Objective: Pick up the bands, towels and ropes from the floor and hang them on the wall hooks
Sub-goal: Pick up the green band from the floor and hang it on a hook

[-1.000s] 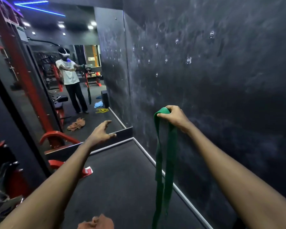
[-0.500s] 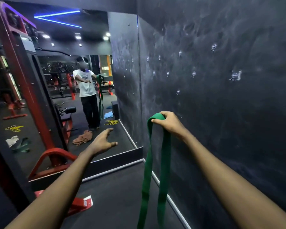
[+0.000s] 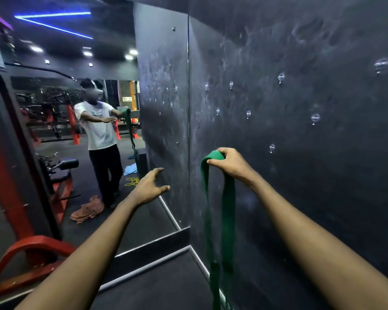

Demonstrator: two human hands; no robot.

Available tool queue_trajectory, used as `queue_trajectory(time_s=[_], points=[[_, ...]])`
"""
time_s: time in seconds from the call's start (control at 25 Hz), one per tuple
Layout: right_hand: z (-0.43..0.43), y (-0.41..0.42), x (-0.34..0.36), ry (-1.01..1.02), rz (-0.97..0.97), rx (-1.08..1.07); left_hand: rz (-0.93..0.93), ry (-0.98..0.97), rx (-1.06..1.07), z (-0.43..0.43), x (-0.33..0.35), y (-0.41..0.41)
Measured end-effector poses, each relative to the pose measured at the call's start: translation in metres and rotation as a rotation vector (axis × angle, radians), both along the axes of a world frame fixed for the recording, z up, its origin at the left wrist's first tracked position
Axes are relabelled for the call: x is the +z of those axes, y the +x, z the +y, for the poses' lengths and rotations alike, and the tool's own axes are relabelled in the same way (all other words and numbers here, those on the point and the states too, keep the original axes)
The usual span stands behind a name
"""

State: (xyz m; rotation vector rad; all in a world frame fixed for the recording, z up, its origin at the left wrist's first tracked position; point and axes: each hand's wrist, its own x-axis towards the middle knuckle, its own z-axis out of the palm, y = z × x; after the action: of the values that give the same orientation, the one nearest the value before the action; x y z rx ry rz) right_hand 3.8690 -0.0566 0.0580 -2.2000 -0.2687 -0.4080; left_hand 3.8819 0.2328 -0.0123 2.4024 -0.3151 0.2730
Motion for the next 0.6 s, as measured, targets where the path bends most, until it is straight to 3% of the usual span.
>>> queue_trajectory(time_s=[0.28, 0.6], points=[[0.029, 0.187, 0.018, -0.018, -0.034, 0.019, -0.073, -0.051, -0.177, -0.036, 0.028, 0.188], [0.048, 0.379, 0.043, 0.021, -0.054, 0.074, -0.125, -0.455, -0.396, -0.063, 0.068, 0.387]])
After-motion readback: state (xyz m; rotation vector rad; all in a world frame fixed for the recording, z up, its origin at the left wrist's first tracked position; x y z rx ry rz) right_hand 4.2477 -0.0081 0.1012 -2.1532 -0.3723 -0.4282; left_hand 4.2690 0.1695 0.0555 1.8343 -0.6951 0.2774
